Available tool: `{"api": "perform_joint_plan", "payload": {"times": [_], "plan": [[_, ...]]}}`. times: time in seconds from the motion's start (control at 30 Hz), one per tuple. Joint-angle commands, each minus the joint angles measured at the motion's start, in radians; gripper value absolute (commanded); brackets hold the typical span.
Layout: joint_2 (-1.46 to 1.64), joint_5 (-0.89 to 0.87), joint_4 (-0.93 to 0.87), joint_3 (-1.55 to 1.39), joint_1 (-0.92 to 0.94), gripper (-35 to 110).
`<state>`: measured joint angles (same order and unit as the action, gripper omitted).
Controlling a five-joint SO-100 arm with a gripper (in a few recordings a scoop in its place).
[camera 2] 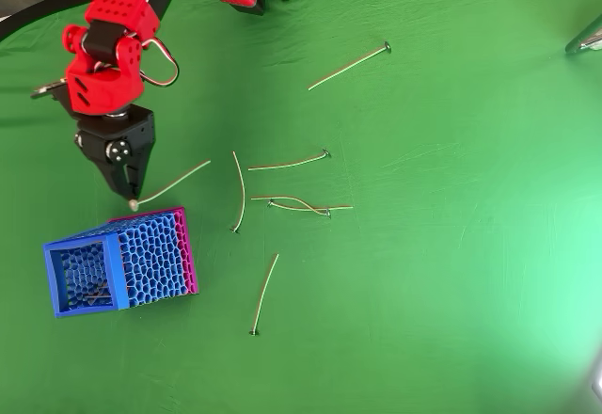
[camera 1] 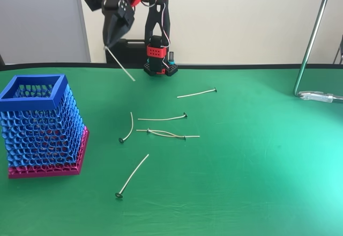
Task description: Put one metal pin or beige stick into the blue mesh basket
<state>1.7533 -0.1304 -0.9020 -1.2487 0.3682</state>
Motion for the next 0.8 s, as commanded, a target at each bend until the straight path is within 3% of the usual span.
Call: {"api": "perform_joint_plan", "payload": {"times": [0.0,0.3,0.77], "plan": [[0.029,0.049,0.071,0.083,0.015,1],[-0.061,0.164,0.156,0.339,0.029,1],[-0.419,0.281,0.155,0.976,0.101,1]]}}
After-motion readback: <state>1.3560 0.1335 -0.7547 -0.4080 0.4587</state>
